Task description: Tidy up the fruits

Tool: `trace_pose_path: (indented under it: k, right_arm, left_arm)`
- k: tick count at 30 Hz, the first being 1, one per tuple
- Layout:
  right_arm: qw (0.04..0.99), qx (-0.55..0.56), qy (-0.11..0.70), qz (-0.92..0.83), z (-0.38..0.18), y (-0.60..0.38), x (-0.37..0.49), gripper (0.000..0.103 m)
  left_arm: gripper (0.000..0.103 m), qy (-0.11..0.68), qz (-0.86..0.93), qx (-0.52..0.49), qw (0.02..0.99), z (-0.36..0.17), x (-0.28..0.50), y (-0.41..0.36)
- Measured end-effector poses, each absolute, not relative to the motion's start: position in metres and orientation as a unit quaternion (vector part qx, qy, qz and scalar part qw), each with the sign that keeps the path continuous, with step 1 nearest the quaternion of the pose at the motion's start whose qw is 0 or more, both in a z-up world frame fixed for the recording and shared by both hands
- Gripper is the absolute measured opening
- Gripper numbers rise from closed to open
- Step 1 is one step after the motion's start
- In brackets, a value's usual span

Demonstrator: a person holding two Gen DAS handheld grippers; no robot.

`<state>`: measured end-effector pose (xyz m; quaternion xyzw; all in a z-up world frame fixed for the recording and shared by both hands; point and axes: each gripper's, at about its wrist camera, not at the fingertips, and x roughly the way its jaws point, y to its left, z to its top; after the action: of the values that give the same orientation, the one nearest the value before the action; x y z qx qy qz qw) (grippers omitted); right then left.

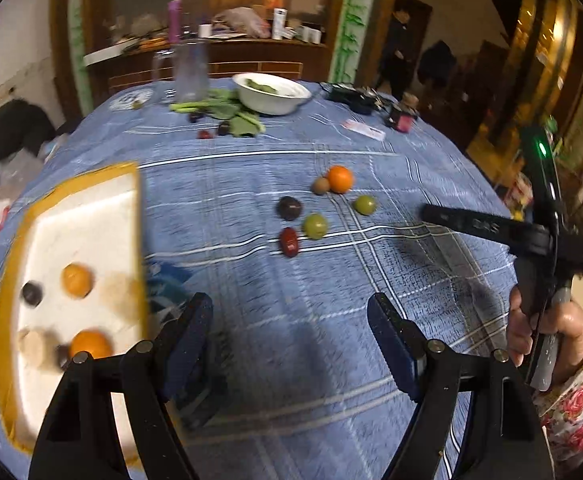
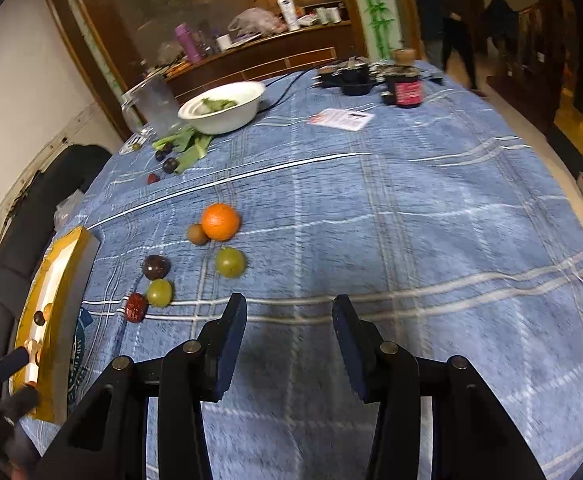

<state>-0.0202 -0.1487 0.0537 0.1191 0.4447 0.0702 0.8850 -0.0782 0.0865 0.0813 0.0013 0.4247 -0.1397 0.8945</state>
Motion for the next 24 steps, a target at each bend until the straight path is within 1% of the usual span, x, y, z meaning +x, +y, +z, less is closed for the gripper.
trace_pose_path:
  k: [3,5,7,8,12,15,16,17,18,24]
  right_arm:
    - [0.882,0.107,0.451,0.085,0.045,-0.132,-0.004,0.048]
    - [0.880,0.096,0.455,0.097,0.040,-0.117,0.008,0.048]
    - [0.881,0.079,0.456,0.102,0.035,-0.103,0.017,0.048]
    - [0.882,0.071,0.456,0.100,0.032,-0.097,0.021,0.048]
    - [0.882,0.049,0.459,0.092,0.023,-0.087,0.035,0.047]
    - [0.884,0.046,0.456,0.093,0.018,-0.087,0.037,0.040]
    - [0.885,0.041,0.455,0.092,0.018,-0.086,0.038,0.036]
    - [0.885,0.041,0.453,0.098,0.018,-0.085,0.037,0.028]
    - [0.884,0.048,0.453,0.109,0.017,-0.086,0.036,0.024]
    - [0.884,0.069,0.447,0.115,0.017,-0.096,0.034,0.024]
  left_arm:
    - [0.078,0.434,-0.148,-0.002,0.889,0.070,-0.062,0.076]
    - [0.068,0.438,-0.149,-0.009,0.886,0.066,-0.054,0.075]
    - [0.051,0.442,-0.148,-0.009,0.885,0.062,-0.046,0.073]
    - [0.049,0.443,-0.148,-0.007,0.884,0.061,-0.043,0.073]
    - [0.047,0.438,-0.153,0.005,0.886,0.059,-0.034,0.071]
    - [0.047,0.440,-0.158,0.008,0.884,0.056,-0.022,0.064]
    - [0.047,0.440,-0.160,0.009,0.884,0.055,-0.016,0.061]
    - [0.047,0.439,-0.163,0.011,0.883,0.053,-0.012,0.058]
    - [0.047,0.440,-0.165,0.014,0.882,0.051,-0.007,0.055]
    - [0.047,0.441,-0.173,0.045,0.880,0.042,0.013,0.033]
